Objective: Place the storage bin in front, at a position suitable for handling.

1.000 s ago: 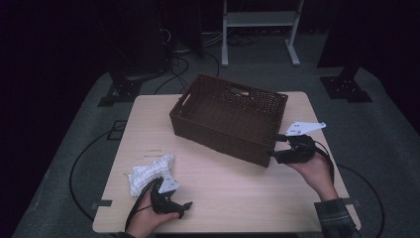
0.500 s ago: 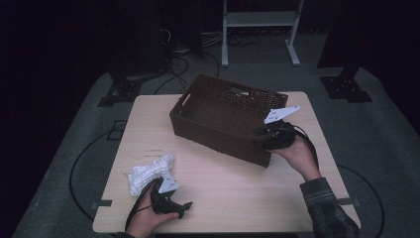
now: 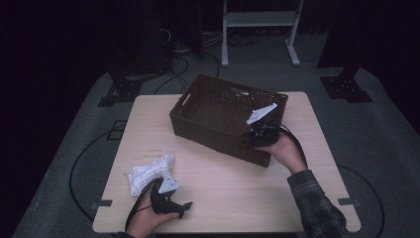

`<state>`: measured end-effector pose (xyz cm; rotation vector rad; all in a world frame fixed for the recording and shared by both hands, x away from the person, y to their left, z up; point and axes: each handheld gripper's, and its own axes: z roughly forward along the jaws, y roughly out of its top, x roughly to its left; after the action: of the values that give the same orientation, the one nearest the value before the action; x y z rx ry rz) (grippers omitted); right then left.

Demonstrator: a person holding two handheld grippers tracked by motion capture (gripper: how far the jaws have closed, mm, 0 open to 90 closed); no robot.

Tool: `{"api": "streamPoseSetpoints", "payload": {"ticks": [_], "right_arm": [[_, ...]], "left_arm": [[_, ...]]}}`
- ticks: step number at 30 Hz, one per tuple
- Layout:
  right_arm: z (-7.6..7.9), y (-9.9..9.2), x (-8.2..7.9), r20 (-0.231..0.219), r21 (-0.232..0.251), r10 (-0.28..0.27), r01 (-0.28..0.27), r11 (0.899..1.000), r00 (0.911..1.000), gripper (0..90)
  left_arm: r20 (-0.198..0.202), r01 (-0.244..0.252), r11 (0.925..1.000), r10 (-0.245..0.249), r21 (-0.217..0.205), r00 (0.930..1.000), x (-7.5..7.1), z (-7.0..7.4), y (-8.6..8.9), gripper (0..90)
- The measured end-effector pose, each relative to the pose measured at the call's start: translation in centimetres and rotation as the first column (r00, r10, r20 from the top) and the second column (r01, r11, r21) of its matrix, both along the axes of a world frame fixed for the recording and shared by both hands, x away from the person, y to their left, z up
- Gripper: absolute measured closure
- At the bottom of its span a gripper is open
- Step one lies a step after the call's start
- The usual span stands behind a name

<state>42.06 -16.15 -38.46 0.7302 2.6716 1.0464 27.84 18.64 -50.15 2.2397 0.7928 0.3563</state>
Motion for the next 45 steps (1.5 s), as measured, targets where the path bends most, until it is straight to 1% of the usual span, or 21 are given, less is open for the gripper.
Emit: {"api": "streamPoseSetpoints", "payload": {"ticks": [1, 4, 10, 15, 18, 23, 29, 36, 45], "right_arm": [[-0.1, 0.2, 0.1, -0.002, -0.013, 0.005, -0.005, 1.0, 1.0, 75.0], [-0.5, 0.4, 0.4, -0.008, -0.02, 0.005, -0.005, 1.0, 1.0, 78.4], [-0.6, 0.1, 0.8, -0.039, 0.003, 0.022, -0.022, 1.0, 0.999, 80.2], [-0.7, 0.0, 0.7, -0.046, 0.022, 0.042, -0.041, 0.999, 0.9981, 81.9], [-0.7, 0.2, 0.3, -0.046, 0.019, 0.038, -0.037, 0.999, 0.9982, 82.2], [-0.6, 0.2, -0.7, -0.037, 0.011, 0.047, -0.047, 0.999, 0.9982, 82.4], [-0.6, -0.6, -2.0, -0.04, 0.019, 0.052, -0.052, 0.998, 0.9978, 82.4], [-0.5, -1.2, -4.4, -0.035, 0.005, 0.052, -0.052, 0.999, 0.998, 82.4], [-0.7, -1.9, -7.3, -0.024, 0.009, 0.047, -0.047, 0.999, 0.9986, 82.4]], "left_arm": [[-0.001, -0.001, 1.0, 0.001, -0.001, 1.0, 0.0, 0.0, 0.0, 0.0], [-0.001, 0.0, 1.0, 0.0, -0.001, 1.0, 0.0, 0.0, 0.0, 0.0], [-0.001, 0.0, 1.0, 0.0, -0.001, 1.0, 0.0, 0.0, 0.0, 0.0], [-0.001, -0.001, 1.0, 0.001, -0.001, 1.0, 0.0, 0.0, 0.0, 0.0], [-0.001, -0.001, 1.0, 0.001, -0.001, 1.0, 0.0, 0.0, 0.0, 0.0], [0.001, 0.001, 1.0, -0.001, 0.001, 1.0, 0.0, 0.0, 0.0, 0.0], [-0.003, 0.001, 1.0, -0.001, 0.002, 1.0, 0.0, 0.0, 0.0, 0.0], [-0.001, 0.001, 1.0, -0.001, 0.003, 1.0, 0.0, 0.0, 0.0, 0.0], [-0.004, -0.003, 1.0, 0.003, -0.004, 1.0, 0.0, 0.0, 0.0, 0.0]]}}
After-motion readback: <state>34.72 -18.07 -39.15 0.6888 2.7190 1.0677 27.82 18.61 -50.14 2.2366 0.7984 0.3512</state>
